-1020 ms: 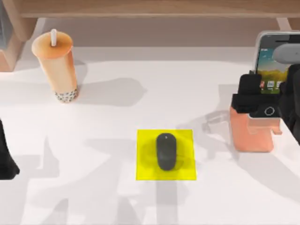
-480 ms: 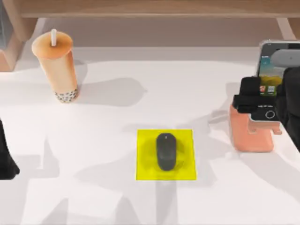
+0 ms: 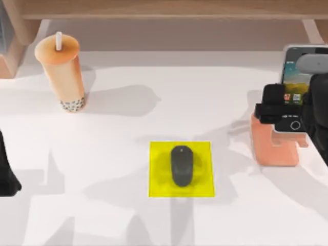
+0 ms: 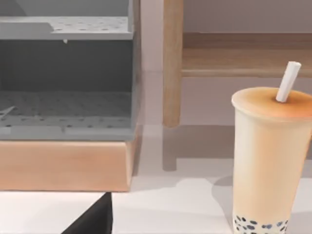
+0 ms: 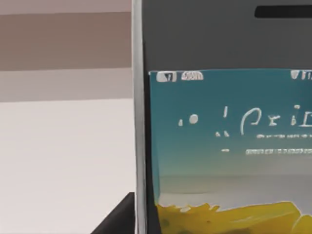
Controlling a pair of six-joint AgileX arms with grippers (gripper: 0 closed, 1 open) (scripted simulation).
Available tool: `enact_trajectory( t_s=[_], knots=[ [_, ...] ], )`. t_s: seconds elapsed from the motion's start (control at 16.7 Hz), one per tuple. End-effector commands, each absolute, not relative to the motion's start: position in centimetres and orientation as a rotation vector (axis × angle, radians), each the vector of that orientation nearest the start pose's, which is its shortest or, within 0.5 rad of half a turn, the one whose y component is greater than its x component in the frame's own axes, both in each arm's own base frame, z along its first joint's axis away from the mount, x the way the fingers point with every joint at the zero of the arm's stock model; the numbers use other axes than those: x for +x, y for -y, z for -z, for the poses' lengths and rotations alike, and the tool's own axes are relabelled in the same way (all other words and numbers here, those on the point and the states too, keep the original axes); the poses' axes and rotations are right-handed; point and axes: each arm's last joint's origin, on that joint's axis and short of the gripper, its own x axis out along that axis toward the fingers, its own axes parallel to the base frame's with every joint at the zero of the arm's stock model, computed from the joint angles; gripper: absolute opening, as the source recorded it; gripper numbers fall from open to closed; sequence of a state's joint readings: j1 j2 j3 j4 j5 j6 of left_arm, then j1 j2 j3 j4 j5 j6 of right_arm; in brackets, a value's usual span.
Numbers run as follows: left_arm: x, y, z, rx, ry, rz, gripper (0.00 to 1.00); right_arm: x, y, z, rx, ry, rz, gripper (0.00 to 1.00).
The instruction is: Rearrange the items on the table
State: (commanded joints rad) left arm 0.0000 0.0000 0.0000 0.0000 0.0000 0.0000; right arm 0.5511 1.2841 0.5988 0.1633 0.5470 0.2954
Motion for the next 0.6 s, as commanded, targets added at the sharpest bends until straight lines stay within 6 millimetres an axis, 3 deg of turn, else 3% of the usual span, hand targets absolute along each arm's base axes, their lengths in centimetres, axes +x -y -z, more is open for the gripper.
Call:
enact_trajectory(
  t_s=[0.3,0.6],
  knots=[
    [10.57,0.12,-16.00,0.000,0.000,0.000,1.00,23.02,-12.31,-19.72,0.010,-0.436,0.054,0.98],
    [10.57,0.12,-16.00,0.000,0.000,0.000,1.00,23.02,-12.31,-19.72,0.010,-0.436,0.054,1.00]
  ],
)
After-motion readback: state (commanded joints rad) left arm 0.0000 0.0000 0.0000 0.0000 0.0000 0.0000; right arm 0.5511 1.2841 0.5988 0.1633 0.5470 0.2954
